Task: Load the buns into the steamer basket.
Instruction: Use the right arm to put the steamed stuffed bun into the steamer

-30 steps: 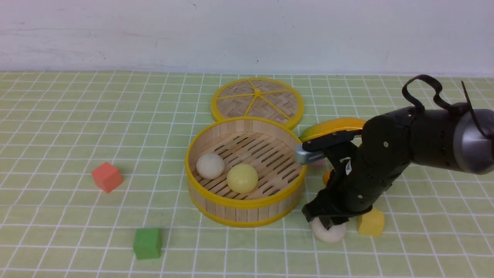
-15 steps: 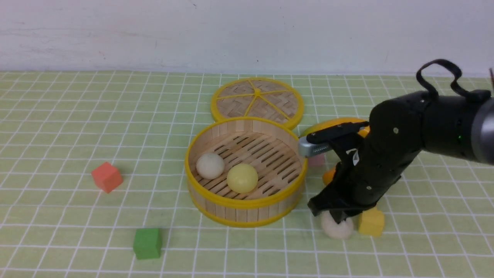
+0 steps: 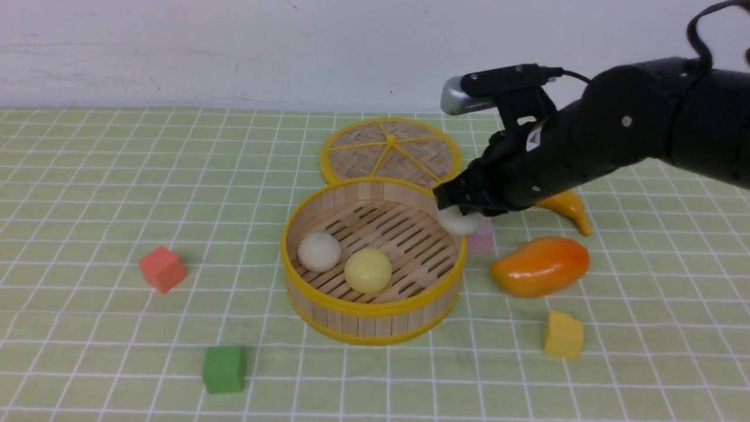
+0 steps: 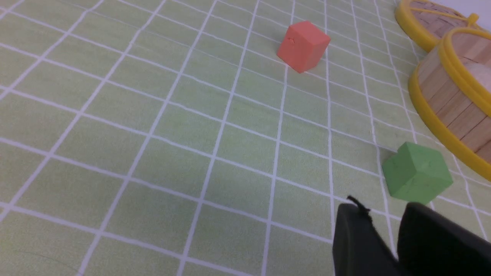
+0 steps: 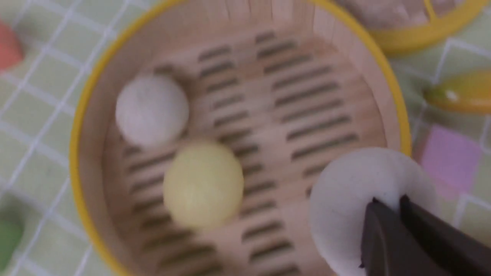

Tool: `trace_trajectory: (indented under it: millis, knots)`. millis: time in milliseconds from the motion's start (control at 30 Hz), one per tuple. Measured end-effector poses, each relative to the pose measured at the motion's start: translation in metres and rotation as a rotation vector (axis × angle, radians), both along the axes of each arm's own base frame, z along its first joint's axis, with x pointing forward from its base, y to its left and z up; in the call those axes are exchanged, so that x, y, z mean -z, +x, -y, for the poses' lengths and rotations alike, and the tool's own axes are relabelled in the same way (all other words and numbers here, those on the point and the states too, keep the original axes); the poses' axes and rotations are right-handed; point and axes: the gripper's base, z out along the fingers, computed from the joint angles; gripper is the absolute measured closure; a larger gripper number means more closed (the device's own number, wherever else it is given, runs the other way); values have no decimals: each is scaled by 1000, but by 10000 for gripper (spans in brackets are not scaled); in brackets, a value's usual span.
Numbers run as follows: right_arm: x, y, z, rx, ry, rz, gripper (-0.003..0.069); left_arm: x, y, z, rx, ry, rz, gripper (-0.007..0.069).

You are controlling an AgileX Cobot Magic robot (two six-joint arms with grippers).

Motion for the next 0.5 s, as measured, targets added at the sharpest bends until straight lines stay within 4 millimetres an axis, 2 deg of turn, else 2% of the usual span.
trace_trajectory:
  millis: [133, 267, 433, 500]
  knots:
    - [33, 18, -9, 37, 41, -15, 656, 0, 0, 0, 0, 0, 0, 446]
    - [60, 25, -13, 46, 27, -59, 636, 0, 0, 0, 0, 0, 0, 442]
    - [68, 27, -13, 48, 21, -75, 583, 0, 0, 0, 0, 0, 0, 442]
    - [68, 27, -14, 50, 24, -75, 522, 0, 0, 0, 0, 0, 0, 440]
